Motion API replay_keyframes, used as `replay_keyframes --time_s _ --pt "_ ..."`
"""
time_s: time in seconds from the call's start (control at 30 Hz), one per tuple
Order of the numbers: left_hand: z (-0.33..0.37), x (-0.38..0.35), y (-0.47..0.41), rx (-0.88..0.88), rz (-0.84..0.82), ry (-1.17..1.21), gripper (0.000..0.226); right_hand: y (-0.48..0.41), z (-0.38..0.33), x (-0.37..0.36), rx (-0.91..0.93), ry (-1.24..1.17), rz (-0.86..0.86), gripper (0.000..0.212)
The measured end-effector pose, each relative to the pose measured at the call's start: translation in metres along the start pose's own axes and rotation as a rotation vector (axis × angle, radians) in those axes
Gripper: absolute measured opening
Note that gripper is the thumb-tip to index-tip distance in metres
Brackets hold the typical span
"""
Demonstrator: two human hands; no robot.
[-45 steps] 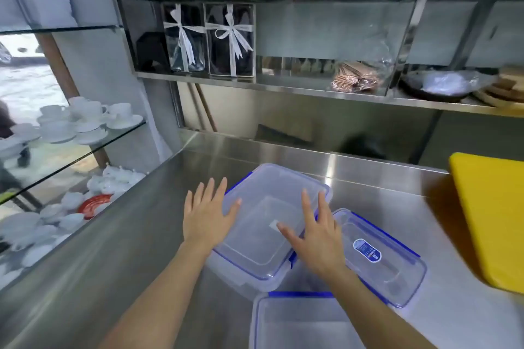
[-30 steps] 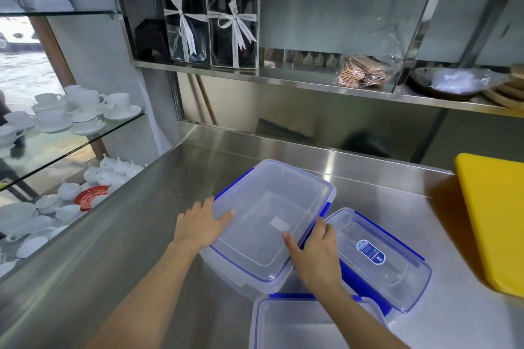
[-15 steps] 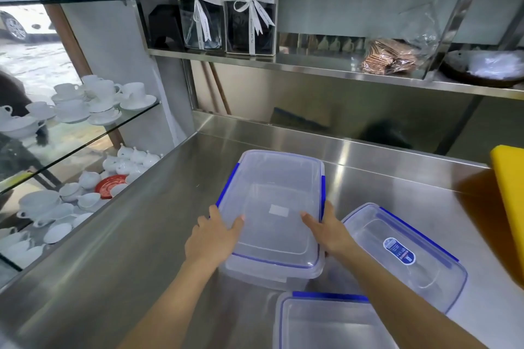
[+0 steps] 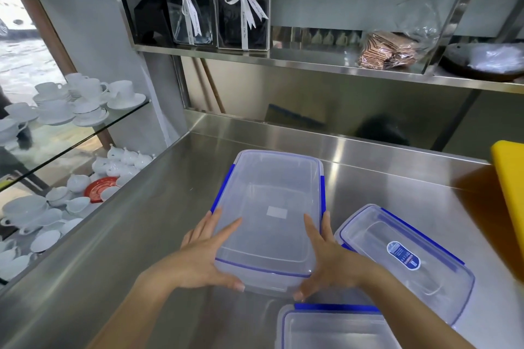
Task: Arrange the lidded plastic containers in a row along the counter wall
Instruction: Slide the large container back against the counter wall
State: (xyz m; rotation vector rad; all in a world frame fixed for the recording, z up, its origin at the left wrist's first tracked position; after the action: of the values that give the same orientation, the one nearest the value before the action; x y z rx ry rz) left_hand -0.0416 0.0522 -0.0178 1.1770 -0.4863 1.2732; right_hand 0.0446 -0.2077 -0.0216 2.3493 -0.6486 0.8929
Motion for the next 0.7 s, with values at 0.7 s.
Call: replay_keyframes --time_s 0.7 --pt "0.011 0.058 -0.14 -0.075 0.021 0.138 0.093 -0.101 0.04 0.078 -0.004 0.06 0.108 0.12"
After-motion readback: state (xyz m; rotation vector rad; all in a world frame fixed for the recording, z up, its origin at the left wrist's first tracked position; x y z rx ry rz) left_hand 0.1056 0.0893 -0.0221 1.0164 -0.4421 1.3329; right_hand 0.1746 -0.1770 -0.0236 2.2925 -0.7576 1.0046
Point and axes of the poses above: each hand's wrist, its own y-axis away from the middle knuckle, its own x-axis out of the back of the hand, z = x × y, the point moved 1 cm from there along -y, towards the middle knuckle, and after that the axes turned 12 degrees about x, right-handed, at the moved point
